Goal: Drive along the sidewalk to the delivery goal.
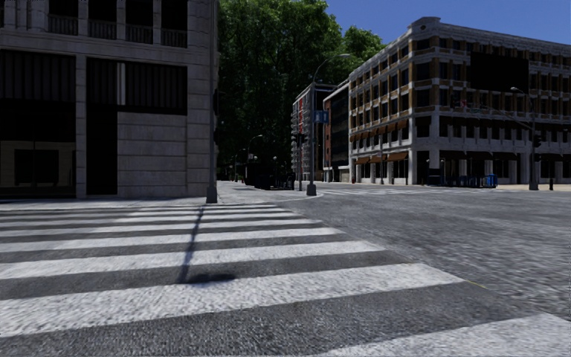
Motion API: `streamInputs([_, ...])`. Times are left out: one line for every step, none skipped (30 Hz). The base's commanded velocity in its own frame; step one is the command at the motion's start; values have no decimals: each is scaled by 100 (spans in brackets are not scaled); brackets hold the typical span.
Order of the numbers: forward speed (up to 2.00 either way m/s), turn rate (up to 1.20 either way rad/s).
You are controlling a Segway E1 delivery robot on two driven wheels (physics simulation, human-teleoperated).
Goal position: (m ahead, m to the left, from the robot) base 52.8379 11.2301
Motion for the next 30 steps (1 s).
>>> streamInputs([200, 0])
streamInputs([200, 48])
streamInputs([200, 67])
streamInputs([200, 77])
streamInputs([200, 77])
streamInputs([200, 82])
streamInputs([200, 81])
streamInputs([200, 18])
streamInputs([200, 18])
streamInputs([200, 5])
streamInputs([200, 2])
streamInputs([200, 1])
streamInputs([200, 1])
streamInputs([200, 0])
streamInputs([200, 0])
streamInputs([200, 0])
streamInputs([200, 0])
streamInputs([200, 0])
streamInputs([200, 8])
streamInputs([200, 53])
streamInputs([200, 96])
streamInputs([200, 120])
streamInputs([200, 120])
streamInputs([200, 120])
streamInputs([200, 79])
streamInputs([200, 60])
streamInputs([200, 33])
streamInputs([200, 13])
streamInputs([200, 9])
streamInputs([200, 9])
